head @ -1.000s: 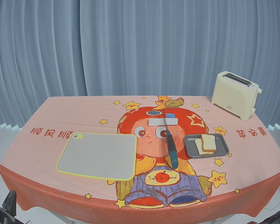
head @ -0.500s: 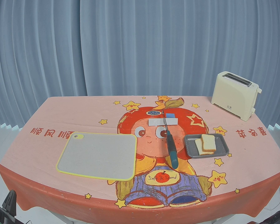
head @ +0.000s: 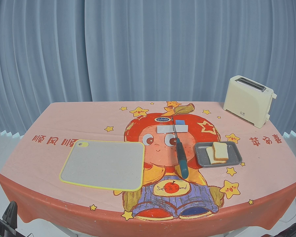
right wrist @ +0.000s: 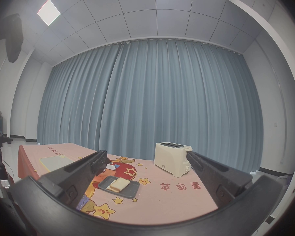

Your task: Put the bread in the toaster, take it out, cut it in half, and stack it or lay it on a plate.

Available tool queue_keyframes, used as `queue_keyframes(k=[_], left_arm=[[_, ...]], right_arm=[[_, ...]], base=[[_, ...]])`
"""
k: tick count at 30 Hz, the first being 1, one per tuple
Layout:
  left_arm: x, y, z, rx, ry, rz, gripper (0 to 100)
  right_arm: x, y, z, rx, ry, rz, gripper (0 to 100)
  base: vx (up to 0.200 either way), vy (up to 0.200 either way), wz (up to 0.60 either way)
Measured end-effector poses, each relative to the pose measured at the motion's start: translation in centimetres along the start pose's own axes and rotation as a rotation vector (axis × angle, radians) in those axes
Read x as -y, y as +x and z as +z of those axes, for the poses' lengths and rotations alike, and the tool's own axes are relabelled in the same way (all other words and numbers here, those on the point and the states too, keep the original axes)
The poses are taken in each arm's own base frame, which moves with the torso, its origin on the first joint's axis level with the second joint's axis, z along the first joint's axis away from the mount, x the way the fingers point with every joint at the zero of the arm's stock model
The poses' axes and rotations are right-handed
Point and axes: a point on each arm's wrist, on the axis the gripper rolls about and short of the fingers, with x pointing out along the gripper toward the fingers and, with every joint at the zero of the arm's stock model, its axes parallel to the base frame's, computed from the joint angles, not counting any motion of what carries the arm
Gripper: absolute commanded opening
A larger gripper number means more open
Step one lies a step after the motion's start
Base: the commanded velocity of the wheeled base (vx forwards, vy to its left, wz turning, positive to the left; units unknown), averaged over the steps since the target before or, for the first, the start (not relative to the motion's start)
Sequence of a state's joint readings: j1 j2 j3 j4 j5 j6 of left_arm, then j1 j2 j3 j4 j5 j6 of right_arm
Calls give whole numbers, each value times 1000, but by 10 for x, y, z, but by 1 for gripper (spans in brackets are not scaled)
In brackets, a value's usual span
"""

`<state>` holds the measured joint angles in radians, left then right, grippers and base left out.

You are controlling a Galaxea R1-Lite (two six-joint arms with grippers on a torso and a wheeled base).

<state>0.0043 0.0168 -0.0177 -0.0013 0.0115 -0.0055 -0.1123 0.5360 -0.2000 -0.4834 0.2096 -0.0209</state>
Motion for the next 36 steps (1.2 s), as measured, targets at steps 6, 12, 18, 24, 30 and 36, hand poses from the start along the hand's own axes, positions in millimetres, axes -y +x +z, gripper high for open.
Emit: queue_keyframes(k=[6,12,18,24,30,36], left_arm=[[0,0,0,0,0,0,0],[0,0,0,0,0,0,0],[0,0,0,0,0,0,0],[0,0,0,0,0,0,0],[0,0,0,0,0,0,0],[0,0,0,0,0,0,0]], right_arm=[[-2,-7,-11,-19,3,2,100],[-4,-18,-22,-88,17,8,100],[-8,-33,-28,-111,23,19,100],[-10,-45,-35,-108,24,31,100],[-12,-54,-41,-115,29,58,100],[-13,-61,-48,-123,32,71,100]], base=[[0,0,0],[0,0,0],[0,0,0],[0,0,0],[0,0,0],[0,0,0]])
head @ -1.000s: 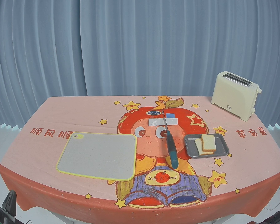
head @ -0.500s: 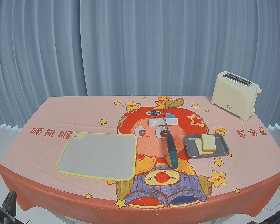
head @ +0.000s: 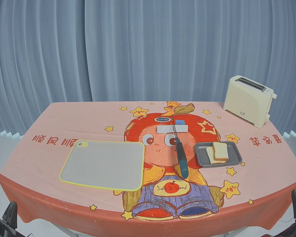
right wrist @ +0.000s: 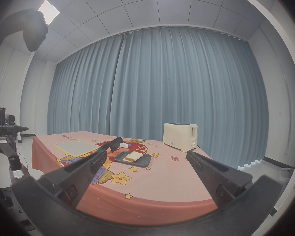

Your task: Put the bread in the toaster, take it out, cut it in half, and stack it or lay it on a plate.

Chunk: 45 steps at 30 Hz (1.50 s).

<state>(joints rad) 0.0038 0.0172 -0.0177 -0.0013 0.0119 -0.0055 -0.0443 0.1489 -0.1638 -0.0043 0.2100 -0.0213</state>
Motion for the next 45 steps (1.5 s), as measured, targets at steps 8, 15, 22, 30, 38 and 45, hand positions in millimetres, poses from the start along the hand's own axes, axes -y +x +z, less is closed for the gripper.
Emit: queue_keyframes(k=[8,15,22,30,38,45], left_arm=[[0,0,0,0,0,0,0],[0,0,0,0,0,0,0],[0,0,0,0,0,0,0],[0,0,0,0,0,0,0],[0,0,0,0,0,0,0],[0,0,0,0,0,0,0]], right_arm=[[0,-5,-5,14,-2,28,100],[-1,-6,-15,14,-2,32,100],[-1,-6,-24,10,1,33,100],[-1,-5,-37,-8,5,30,100],[0,-4,-41,-15,15,24,100],[1,-4,-41,-13,14,-43,100]], base=[[0,0,0],[0,0,0],[0,0,0],[0,0,0],[0,0,0],[0,0,0]])
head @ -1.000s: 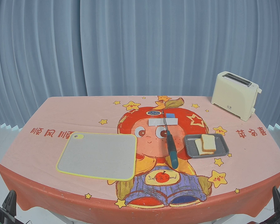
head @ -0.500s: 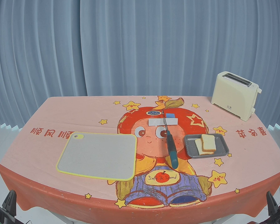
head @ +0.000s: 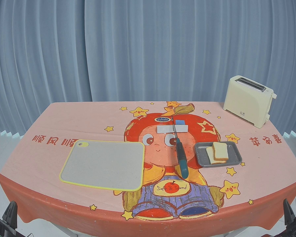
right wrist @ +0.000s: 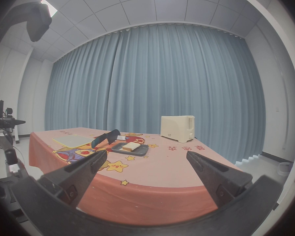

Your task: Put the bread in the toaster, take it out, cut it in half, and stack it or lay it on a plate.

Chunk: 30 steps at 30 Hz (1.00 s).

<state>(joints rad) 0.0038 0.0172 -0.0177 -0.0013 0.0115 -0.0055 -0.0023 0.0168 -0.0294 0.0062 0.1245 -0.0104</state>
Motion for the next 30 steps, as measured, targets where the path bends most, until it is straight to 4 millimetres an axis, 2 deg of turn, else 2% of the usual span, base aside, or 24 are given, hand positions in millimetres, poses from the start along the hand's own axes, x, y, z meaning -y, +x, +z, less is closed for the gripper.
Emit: queue_keyframes(k=[16,30], left_arm=[[0,0,0,0,0,1,0],[0,0,0,0,0,0,0]], right_arm=[[3,1,-3,-6,18,-108,100],[2,1,-2,0,14,-98,100]], base=[[0,0,0],[0,0,0]])
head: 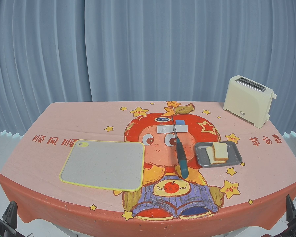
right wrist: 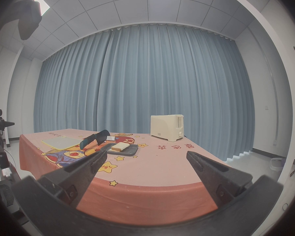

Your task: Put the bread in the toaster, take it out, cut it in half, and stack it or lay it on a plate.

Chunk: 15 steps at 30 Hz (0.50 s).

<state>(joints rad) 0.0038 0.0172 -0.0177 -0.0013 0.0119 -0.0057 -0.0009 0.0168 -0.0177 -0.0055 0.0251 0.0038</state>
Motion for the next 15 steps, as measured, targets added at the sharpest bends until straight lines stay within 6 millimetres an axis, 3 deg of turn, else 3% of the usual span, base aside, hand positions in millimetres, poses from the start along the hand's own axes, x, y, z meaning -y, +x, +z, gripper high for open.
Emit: queue_keyframes(k=[15], left_arm=[[0,0,0,0,0,0,0]], right_arm=[[0,0,0,-2,12,-19,100]], base=[[0,0,0]])
